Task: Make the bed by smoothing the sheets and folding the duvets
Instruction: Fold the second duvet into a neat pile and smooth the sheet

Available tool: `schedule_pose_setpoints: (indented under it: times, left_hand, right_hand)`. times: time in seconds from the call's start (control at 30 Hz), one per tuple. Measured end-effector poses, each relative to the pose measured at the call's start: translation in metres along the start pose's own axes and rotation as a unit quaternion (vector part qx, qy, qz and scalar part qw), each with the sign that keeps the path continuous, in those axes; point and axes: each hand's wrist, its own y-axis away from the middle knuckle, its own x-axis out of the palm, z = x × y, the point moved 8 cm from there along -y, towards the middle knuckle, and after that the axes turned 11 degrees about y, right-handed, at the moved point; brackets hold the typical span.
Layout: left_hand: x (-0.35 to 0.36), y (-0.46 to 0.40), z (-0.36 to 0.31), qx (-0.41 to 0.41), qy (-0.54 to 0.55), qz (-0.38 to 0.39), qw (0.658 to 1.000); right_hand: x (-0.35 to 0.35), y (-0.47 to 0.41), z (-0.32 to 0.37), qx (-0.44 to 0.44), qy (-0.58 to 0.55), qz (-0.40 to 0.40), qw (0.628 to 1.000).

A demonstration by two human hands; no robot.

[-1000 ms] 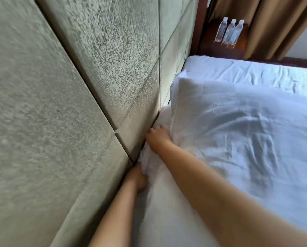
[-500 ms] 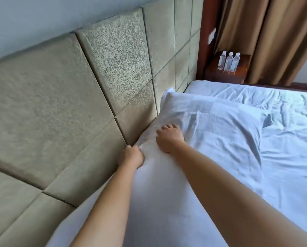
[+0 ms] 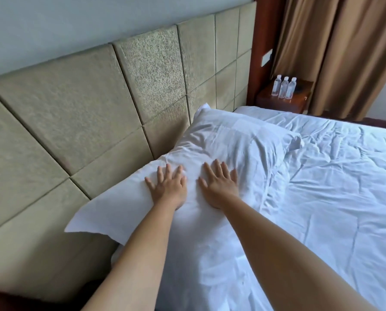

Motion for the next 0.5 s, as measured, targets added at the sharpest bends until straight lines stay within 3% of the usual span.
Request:
schedule_pose_setpoints:
  times: [0.27, 0.5]
  left_hand:
    - [0.034, -0.012, 0.020, -0.023, -0.015, -0.035, 0.999]
    - [0.084, -0.065, 0.054, -0.049, -0.057, -0.006, 0.997]
  right_hand:
    - [0.025, -0.010, -0.015, 0.003, 0.038, -0.005, 0.999]
    - [0.093, -0.060, 0.004, -0.002, 0.059, 0.039, 0.997]
